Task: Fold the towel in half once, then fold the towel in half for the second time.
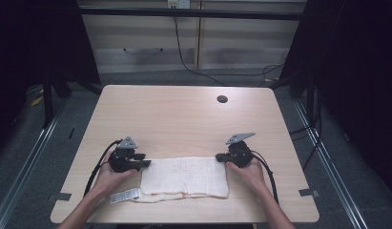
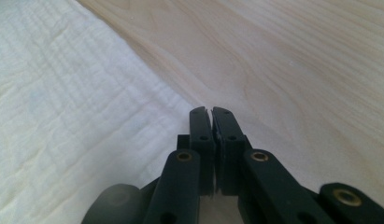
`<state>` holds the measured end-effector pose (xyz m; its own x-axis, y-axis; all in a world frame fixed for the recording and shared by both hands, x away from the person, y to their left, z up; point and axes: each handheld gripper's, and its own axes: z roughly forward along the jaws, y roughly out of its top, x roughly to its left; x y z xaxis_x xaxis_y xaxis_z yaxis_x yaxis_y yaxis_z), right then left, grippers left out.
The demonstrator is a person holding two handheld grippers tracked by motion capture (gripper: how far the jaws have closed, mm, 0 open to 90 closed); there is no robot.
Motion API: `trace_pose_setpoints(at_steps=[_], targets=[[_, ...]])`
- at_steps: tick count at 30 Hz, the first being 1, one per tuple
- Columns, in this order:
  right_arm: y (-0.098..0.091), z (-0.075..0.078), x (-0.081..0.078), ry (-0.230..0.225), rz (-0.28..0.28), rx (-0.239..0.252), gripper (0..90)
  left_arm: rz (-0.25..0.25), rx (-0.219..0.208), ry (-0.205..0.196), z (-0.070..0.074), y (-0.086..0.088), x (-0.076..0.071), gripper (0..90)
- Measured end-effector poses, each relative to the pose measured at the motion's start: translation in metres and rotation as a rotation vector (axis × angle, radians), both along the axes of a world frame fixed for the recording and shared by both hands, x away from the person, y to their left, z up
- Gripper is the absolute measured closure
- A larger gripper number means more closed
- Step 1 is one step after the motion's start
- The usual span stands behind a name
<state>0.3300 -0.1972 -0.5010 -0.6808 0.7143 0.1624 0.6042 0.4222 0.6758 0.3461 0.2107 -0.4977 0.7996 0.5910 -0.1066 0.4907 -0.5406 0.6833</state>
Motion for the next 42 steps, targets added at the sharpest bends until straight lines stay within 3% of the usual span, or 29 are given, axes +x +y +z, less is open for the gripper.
trace_pose_setpoints(at_steps=[2, 5, 10, 29, 42], targets=[[-0.001, -0.001, 0.0, -0.004, 0.002, 0.006, 88.2, -0.01, -0.015, 0.0, -0.001, -0.003, -0.002, 68.2], [-0.005, 0.0, 0.0, 0.005, -0.015, 0.007, 88.2, -0.058, -0.027, -0.003, -0.002, -0.008, -0.009, 79.4], [-0.006, 0.0, 0.0, 0.014, -0.021, 0.024, 88.5, -0.052, -0.047, 0.023, -0.003, -0.007, -0.007, 85.4], [-0.017, 0.027, -0.007, -0.097, -0.052, 0.138, 88.7, -0.001, -0.056, 0.032, -0.004, -0.011, 0.005, 85.7], [-0.016, 0.041, -0.011, -0.148, -0.028, 0.174, 88.7, 0.011, -0.063, 0.013, -0.005, -0.012, 0.007, 85.7]])
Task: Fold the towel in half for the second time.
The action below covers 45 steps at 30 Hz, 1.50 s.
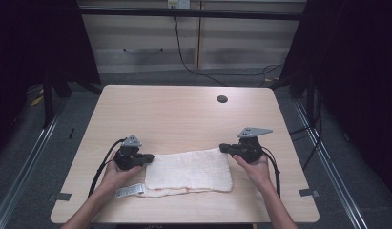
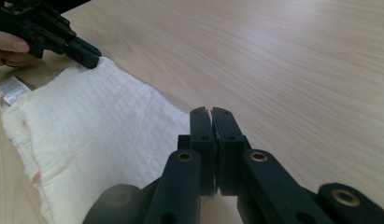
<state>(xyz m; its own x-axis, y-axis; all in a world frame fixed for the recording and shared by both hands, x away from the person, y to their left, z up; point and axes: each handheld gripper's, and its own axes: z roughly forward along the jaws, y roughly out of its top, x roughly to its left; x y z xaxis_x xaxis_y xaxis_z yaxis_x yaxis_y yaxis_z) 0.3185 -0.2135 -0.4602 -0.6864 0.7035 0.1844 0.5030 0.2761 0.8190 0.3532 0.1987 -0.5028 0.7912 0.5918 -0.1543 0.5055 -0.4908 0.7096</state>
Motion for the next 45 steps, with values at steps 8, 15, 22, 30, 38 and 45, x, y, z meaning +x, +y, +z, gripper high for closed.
trace_pose_setpoints(at_steps=[8, 15, 22, 30, 38, 45], targets=[[0.001, 0.006, -0.005, -0.019, 0.016, 0.012, 88.8, 0.002, 0.002, -0.003, 0.0, 0.0, 0.0, 85.6], [0.005, 0.016, -0.018, -0.055, 0.052, 0.006, 88.7, 0.007, 0.005, -0.001, 0.0, 0.0, -0.001, 85.6], [0.015, 0.025, -0.039, -0.078, 0.115, -0.01, 88.7, 0.023, 0.007, -0.001, 0.0, 0.0, -0.003, 85.6], [0.025, 0.017, -0.054, -0.061, 0.161, -0.026, 88.5, 0.032, 0.02, -0.005, 0.001, -0.001, -0.004, 85.6], [0.026, 0.0, -0.079, -0.003, 0.208, -0.065, 88.4, 0.04, 0.02, -0.011, 0.001, -0.002, -0.005, 85.6], [0.02, -0.01, -0.086, 0.045, 0.212, -0.07, 88.2, 0.047, 0.026, -0.01, 0.001, -0.002, -0.005, 85.6]])
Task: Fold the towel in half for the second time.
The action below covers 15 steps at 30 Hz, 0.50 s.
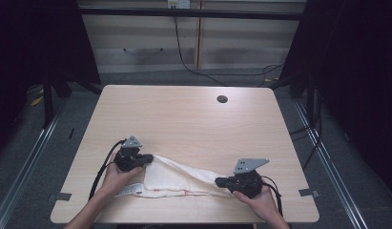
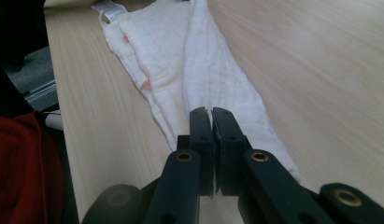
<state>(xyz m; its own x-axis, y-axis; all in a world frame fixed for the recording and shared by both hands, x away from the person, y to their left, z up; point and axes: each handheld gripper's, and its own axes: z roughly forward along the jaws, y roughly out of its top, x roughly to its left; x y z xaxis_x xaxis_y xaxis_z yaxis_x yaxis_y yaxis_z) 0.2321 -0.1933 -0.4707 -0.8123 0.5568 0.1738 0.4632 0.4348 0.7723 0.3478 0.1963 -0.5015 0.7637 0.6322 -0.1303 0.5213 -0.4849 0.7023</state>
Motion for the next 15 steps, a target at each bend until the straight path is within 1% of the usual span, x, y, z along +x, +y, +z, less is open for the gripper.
trace_pose_setpoints(at_steps=[1, 3, 4, 7, 8, 9, 10, 12, 13, 14, 15], targets=[[0.0, -0.002, -0.001, 0.008, 0.002, 0.003, 88.1, 0.002, 0.0, 0.0, 0.0, 0.0, 0.0, 85.7], [0.005, -0.009, -0.003, 0.039, 0.029, -0.015, 88.0, 0.009, -0.006, 0.0, 0.0, -0.001, 0.0, 85.7], [0.005, -0.009, -0.003, 0.039, 0.029, -0.015, 88.0, 0.009, -0.002, -0.001, 0.0, -0.001, -0.001, 85.7], [0.012, -0.015, -0.004, 0.065, 0.073, -0.051, 88.1, 0.009, -0.005, 0.0, 0.0, -0.001, 0.0, 85.7], [0.015, -0.019, -0.003, 0.086, 0.087, -0.069, 88.2, 0.011, -0.005, 0.0, 0.0, -0.001, 0.0, 85.7], [0.015, -0.019, -0.003, 0.086, 0.087, -0.069, 88.2, 0.009, 0.003, 0.004, 0.0, -0.001, 0.0, 85.7], [0.016, -0.021, -0.001, 0.099, 0.089, -0.079, 88.2, 0.013, -0.001, 0.008, 0.001, -0.001, 0.0, 85.7], [0.016, -0.024, 0.0, 0.124, 0.084, -0.074, 88.3, 0.007, 0.001, 0.014, 0.001, -0.001, 0.001, 85.7], [0.016, -0.024, 0.001, 0.128, 0.081, -0.077, 88.3, 0.01, -0.008, 0.014, 0.0, -0.001, 0.001, 85.6], [0.016, -0.024, 0.001, 0.128, 0.081, -0.077, 88.3, 0.006, 0.001, 0.011, 0.001, -0.001, 0.002, 85.6], [0.016, -0.025, 0.002, 0.127, 0.077, -0.077, 88.4, 0.006, -0.002, 0.012, 0.001, -0.001, 0.002, 85.6]])
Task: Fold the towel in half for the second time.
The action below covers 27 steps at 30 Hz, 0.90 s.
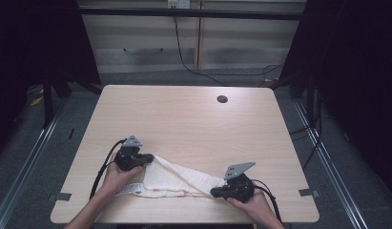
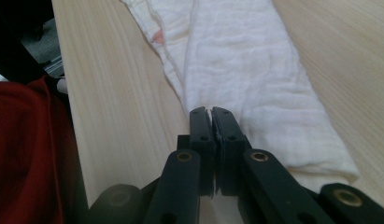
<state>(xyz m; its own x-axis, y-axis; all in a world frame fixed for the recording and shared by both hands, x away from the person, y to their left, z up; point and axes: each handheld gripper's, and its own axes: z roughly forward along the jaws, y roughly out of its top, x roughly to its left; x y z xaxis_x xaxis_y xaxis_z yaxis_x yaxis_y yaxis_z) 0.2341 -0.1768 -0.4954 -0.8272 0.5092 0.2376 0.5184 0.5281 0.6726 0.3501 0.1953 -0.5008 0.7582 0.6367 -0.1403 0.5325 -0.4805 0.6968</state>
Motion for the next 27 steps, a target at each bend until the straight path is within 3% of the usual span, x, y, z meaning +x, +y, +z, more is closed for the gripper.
trace_pose_setpoints(at_steps=[8, 16, 22, 25, 27], targets=[[0.0, -0.001, 0.011, -0.003, -0.041, -0.011, 88.6, 0.039, -0.086, -0.05, 0.015, 0.004, -0.001, 85.6], [0.001, 0.002, 0.03, -0.005, -0.111, -0.055, 88.7, 0.026, -0.167, -0.115, 0.038, 0.002, -0.003, 85.5], [-0.001, 0.002, 0.037, -0.011, -0.135, -0.058, 88.6, -0.011, -0.187, -0.162, 0.047, -0.008, -0.007, 85.4], [-0.002, 0.003, 0.041, -0.013, -0.155, -0.075, 88.7, -0.05, -0.187, -0.177, 0.054, -0.013, -0.018, 85.4], [-0.003, 0.003, 0.044, -0.017, -0.169, -0.088, 88.7, -0.093, -0.162, -0.194, 0.057, -0.016, -0.029, 85.4]])
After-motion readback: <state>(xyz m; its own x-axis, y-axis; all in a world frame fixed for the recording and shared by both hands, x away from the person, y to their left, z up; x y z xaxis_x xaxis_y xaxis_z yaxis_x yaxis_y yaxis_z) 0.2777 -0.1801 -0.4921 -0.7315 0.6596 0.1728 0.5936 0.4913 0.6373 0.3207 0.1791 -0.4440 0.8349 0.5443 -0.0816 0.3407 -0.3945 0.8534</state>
